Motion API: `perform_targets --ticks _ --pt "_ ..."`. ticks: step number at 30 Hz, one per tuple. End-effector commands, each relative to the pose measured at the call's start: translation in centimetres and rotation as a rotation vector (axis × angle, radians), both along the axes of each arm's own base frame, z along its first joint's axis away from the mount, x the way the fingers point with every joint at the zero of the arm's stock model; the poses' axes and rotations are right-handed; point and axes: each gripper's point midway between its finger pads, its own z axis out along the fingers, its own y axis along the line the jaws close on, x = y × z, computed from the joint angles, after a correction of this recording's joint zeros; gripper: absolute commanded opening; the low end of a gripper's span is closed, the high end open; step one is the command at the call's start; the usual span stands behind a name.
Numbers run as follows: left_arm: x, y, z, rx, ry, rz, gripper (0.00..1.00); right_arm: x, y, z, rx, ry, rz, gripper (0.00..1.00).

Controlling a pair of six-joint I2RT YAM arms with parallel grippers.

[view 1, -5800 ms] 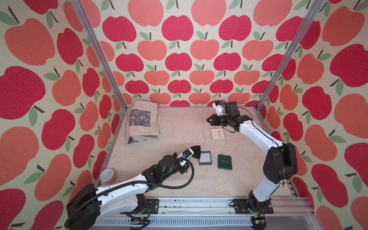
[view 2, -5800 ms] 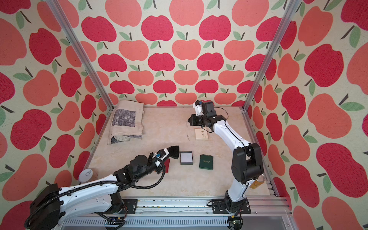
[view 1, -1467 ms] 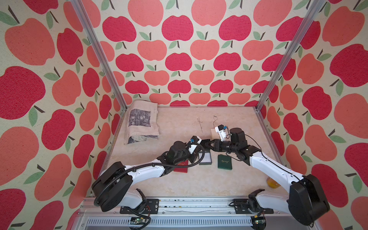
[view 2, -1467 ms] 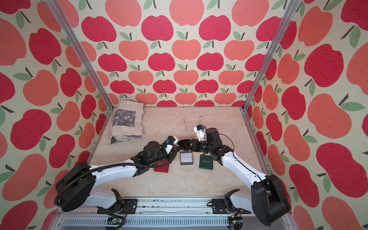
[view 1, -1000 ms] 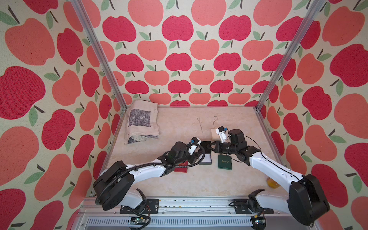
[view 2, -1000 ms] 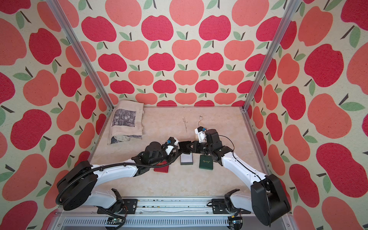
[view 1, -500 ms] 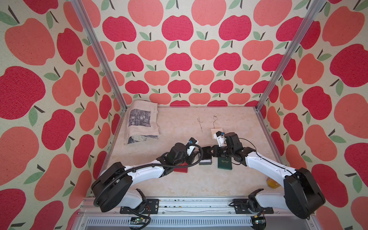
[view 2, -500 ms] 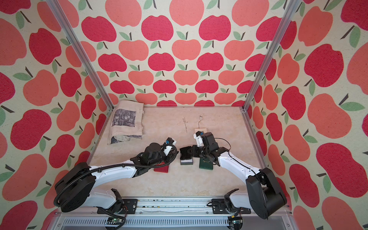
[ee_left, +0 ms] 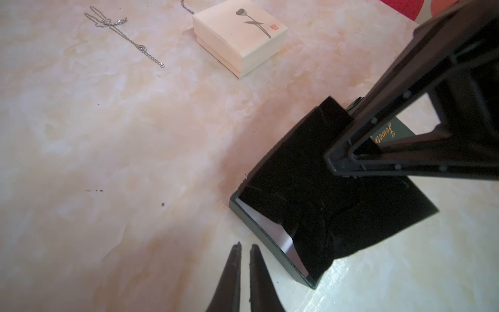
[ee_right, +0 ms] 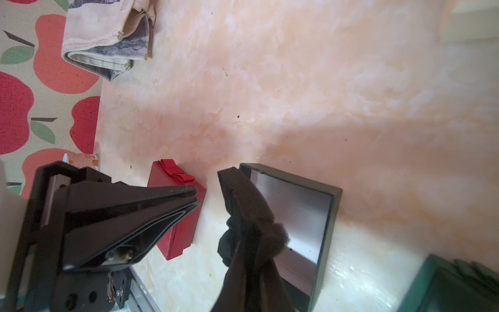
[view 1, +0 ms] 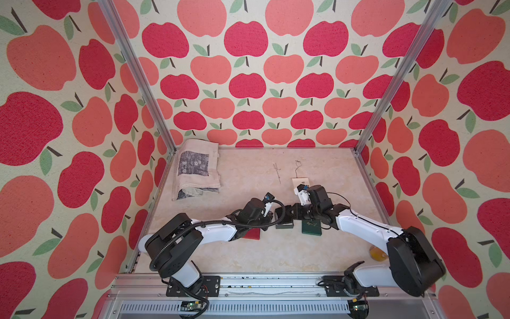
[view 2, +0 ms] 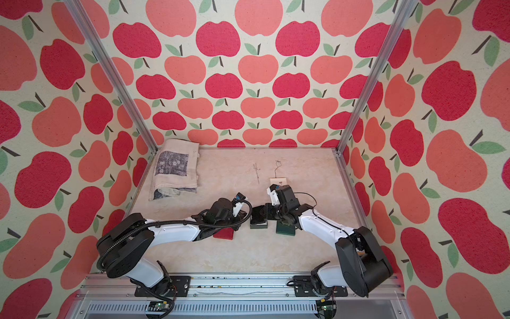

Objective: Take the necklace out of the lift-off lid jewelry box
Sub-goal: Place the inner lining in the jewelry box.

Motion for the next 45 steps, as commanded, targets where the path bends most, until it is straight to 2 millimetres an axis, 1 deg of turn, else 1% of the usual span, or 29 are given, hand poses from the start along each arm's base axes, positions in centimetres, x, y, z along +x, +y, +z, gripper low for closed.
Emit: perform_targets --ticks 1,9,24,36,41,45 --pt "0.3 -0.3 -0.6 0.001 0.036 0.012 0.09 -0.5 -0.3 -1.1 -0.035 0.011 0.014 0.11" --pt "0.0 -0.8 -1.8 0.005 0.075 -0.008 0.06 -0.3 -0.1 -1.5 -0.036 0.019 0.017 0.11" --pt "-0.9 -2.1 -2.9 0.014 0.102 -0.047 0.02 -0.3 0.2 -2.4 -0.035 0.047 0.015 0.10" --pt "-1.1 -2.8 -2.8 0.003 0.103 -0.062 0.01 -0.3 0.7 -3.4 -0.037 0.076 -0.007 0.11" --pt "-1.0 -2.8 -2.5 -0.001 0.094 -0.063 0.01 -0.2 0.3 -4.6 -0.073 0.098 -0.035 0.11" --pt "-0.8 -2.7 -1.6 -0.012 0.071 -0.059 0.01 -0.1 -0.2 -5.4 -0.114 0.104 -0.063 0.10"
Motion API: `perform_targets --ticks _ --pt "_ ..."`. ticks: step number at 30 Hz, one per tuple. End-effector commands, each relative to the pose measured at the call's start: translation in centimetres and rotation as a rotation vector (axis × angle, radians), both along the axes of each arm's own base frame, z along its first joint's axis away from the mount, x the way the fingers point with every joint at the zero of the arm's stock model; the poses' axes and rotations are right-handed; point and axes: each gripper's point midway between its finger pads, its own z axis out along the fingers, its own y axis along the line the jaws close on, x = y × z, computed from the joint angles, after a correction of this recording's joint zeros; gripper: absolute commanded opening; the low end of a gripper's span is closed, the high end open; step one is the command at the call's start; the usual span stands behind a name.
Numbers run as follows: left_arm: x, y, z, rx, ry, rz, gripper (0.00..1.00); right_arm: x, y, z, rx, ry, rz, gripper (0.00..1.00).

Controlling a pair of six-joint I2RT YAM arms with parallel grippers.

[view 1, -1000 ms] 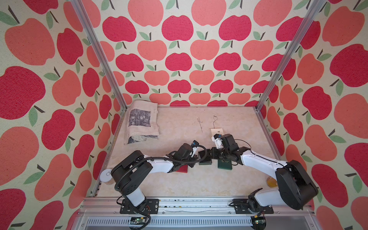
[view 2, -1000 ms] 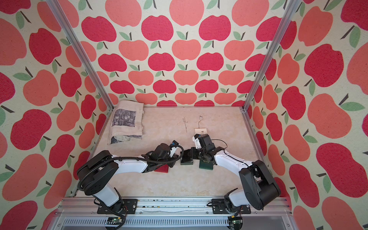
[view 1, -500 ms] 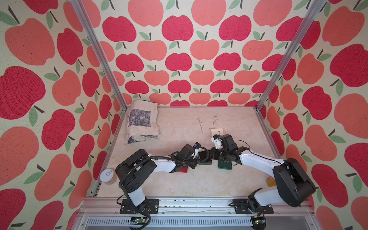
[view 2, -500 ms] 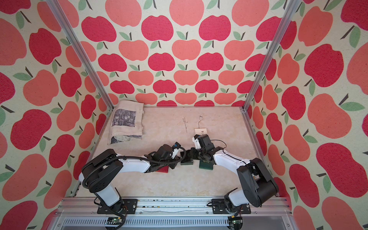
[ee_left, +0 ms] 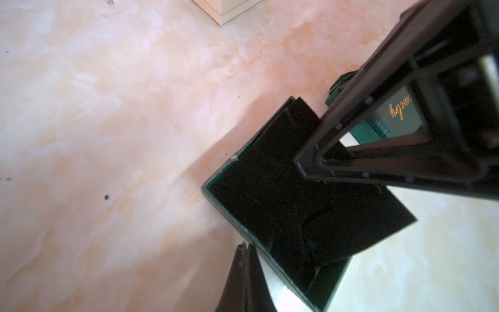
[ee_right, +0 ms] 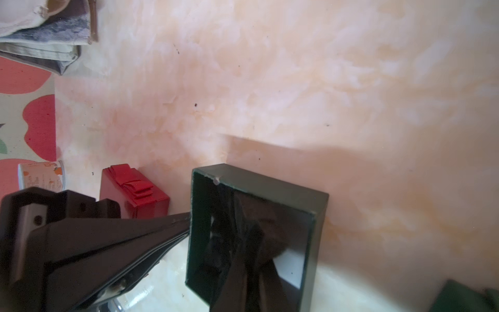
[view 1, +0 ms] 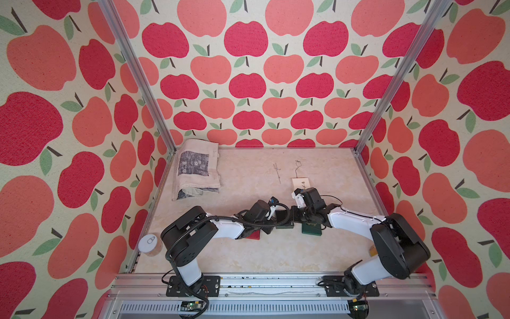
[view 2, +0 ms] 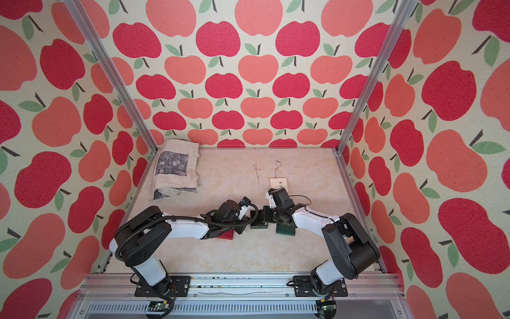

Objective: Take the necklace out of the lift-off lid jewelry box
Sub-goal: Place the inner lining in the jewelry box.

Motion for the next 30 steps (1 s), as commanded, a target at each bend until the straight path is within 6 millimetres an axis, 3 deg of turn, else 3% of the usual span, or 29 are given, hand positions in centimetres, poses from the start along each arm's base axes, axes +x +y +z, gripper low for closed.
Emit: perform_targets --ticks 1,8,12,21,30 --pt "0.2 -1.2 2.3 -0.054 -0.034 -0.015 0.01 -0.2 -0.4 -1.2 -0.045 0.018 -0.031 0.11" --pt "0.7 -1.7 5.0 -0.115 -0.083 -0.027 0.02 -0.2 -0.7 -2.2 -0.101 -0.010 -0.059 0.10" --pt "0.9 -2.6 5.2 -0.134 -0.077 -0.049 0.02 -0.1 -0.7 -2.6 -0.130 -0.035 -0.075 0.10" --pt "1.3 -4.2 3.3 -0.155 -0.023 -0.066 0.02 -0.2 0.1 -3.3 -0.092 -0.080 -0.078 0.11" --pt "1.5 -4.0 0.8 -0.111 0.034 -0.032 0.00 0.0 0.4 -1.6 -0.042 -0.131 -0.079 0.12"
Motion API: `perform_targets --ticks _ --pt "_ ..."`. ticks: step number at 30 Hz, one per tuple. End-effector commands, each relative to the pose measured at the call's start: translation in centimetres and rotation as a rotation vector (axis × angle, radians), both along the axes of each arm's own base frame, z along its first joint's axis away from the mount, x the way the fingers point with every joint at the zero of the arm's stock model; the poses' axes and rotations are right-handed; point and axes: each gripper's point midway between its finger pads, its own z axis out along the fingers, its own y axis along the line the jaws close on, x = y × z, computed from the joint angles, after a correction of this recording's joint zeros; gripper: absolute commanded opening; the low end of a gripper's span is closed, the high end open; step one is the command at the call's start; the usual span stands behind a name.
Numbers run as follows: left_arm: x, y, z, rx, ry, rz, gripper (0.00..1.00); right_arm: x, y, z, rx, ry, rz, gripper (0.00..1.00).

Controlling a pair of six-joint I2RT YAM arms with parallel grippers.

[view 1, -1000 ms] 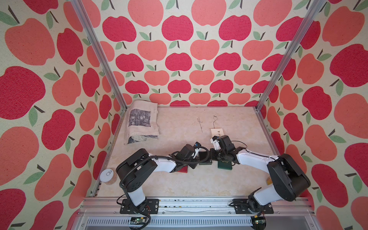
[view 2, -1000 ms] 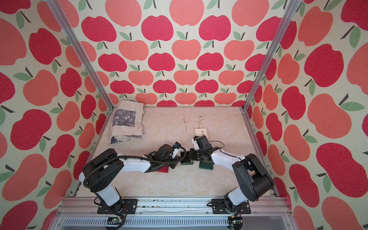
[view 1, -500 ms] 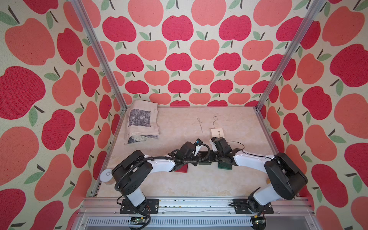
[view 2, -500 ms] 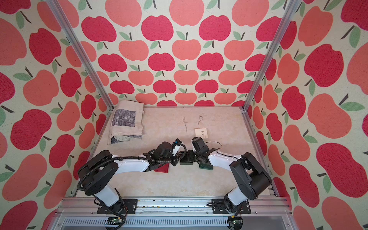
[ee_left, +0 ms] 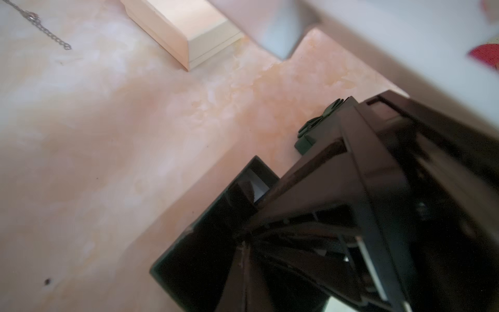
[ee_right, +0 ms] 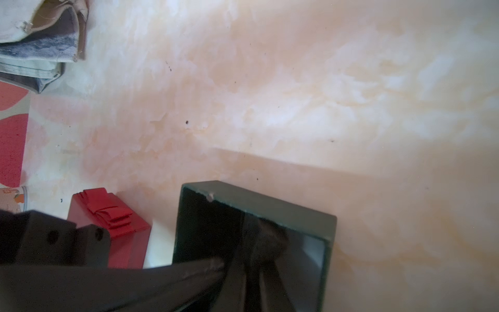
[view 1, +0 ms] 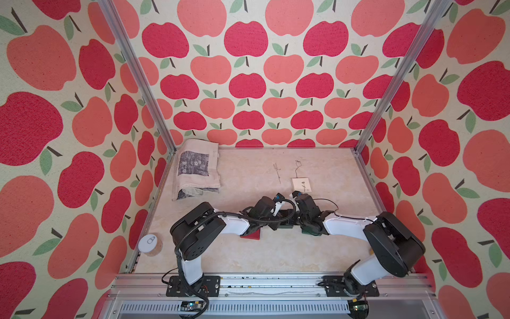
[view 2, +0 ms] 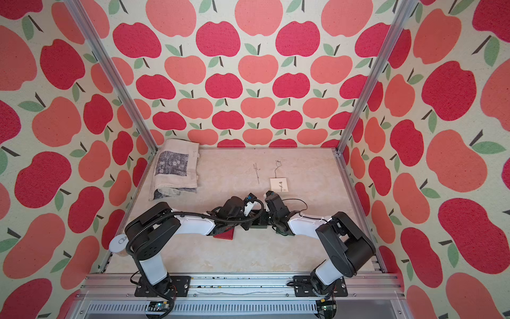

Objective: Take the necklace out of the lift-off lid jewelry box
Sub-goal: Place the inner lining in the jewelry box.

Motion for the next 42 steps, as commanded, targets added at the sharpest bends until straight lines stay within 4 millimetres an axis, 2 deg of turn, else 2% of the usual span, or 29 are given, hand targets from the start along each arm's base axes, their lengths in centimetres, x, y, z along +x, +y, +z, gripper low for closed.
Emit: perform_targets --ticks 1,6,10,18,20,24,27,38,42 --pt "0.4 -0.3 -0.3 -0.001 0.031 0.016 0.00 -0.5 -0.7 -0.2 -0.013 -0.006 -0.015 0.13" --pt "0.6 0.1 -0.9 0.012 0.037 0.033 0.00 -0.5 -0.6 1.5 0.002 -0.024 -0.011 0.19" --pt "0.5 0.3 -1.3 0.010 0.051 0.037 0.00 -0.5 -1.3 2.8 -0.010 -0.046 -0.027 0.30" --pt "0.5 0.1 -1.2 0.005 0.053 0.034 0.00 -1.0 -2.1 4.4 -0.029 -0.066 -0.024 0.36" --pt "0.5 0.0 -1.1 0.003 0.053 0.032 0.00 -1.2 -2.1 4.4 -0.027 -0.062 -0.016 0.35" --pt "0.5 0.0 -1.1 0.000 0.057 0.032 0.00 -1.6 -1.7 4.5 -0.009 -0.046 0.009 0.25" --pt "0.6 -0.1 -1.2 0.000 0.058 0.033 0.00 -1.7 -1.4 4.2 -0.006 -0.034 0.024 0.21" --pt "0.5 0.0 -1.0 -0.001 0.055 0.034 0.00 -1.2 -0.7 1.9 -0.038 0.050 0.006 0.18" --pt "0.5 0.1 -1.1 0.000 0.056 0.035 0.00 -0.9 -1.6 0.4 -0.121 0.100 -0.039 0.15"
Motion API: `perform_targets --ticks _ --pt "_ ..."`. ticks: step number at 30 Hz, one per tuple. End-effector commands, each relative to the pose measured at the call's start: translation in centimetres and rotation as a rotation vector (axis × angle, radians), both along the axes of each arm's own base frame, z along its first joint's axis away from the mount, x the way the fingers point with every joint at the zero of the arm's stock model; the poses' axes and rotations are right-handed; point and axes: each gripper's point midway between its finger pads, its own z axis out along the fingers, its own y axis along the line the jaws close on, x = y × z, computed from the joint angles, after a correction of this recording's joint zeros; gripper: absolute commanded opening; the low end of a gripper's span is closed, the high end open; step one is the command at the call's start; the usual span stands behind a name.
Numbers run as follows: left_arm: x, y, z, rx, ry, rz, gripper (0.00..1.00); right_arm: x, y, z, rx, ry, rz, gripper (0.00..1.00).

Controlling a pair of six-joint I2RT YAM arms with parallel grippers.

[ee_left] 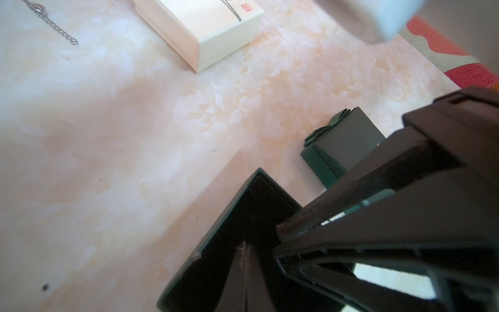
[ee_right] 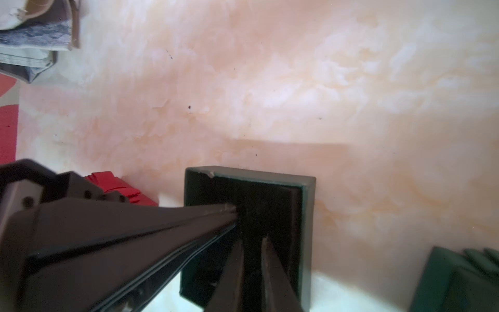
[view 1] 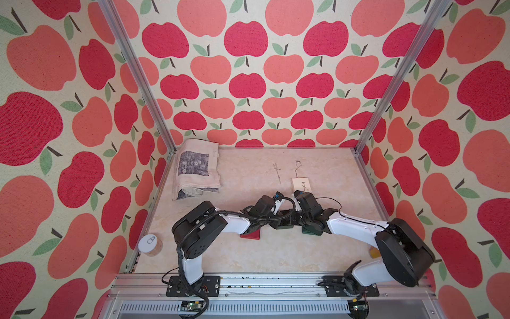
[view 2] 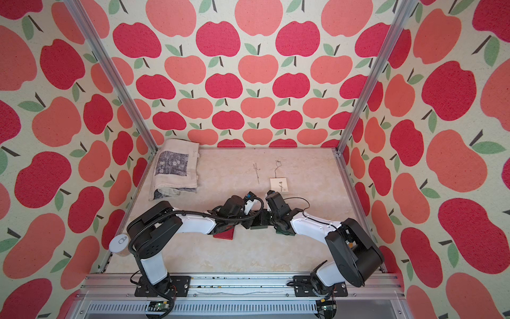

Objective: Take the necklace out of the lift-off lid jewelry box
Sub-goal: Place the inner lining in the jewelry box.

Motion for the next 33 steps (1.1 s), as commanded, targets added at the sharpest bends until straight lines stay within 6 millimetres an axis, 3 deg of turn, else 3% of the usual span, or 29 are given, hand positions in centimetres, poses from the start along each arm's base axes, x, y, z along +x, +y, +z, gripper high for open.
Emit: perform_targets --ticks 1,12,17,23,26,29,33 --pt "0.0 0.2 -0.9 0.015 0.029 0.002 0.00 0.0 -0.9 -1.2 -0.076 0.052 -0.044 0.15" --pt "0.3 1.2 -0.6 -0.004 0.030 0.026 0.00 0.3 -1.9 -3.3 -0.140 0.094 -0.070 0.14" --pt "0.5 1.7 1.0 -0.003 -0.012 0.026 0.01 0.8 -2.9 -3.3 -0.150 0.094 -0.064 0.14" --pt "1.1 3.2 4.1 -0.015 -0.095 0.060 0.15 1.0 -1.7 -0.1 -0.087 0.019 0.038 0.17" --pt "1.2 4.3 4.7 -0.001 -0.110 0.080 0.20 0.8 -1.9 1.7 -0.086 -0.015 0.046 0.23" --pt "1.0 4.9 4.1 0.019 -0.101 0.089 0.21 0.5 -3.2 3.2 -0.112 -0.043 0.019 0.31" --pt "0.4 5.2 3.2 0.020 -0.070 0.091 0.24 -0.4 -6.4 4.7 -0.201 -0.078 -0.053 0.47"
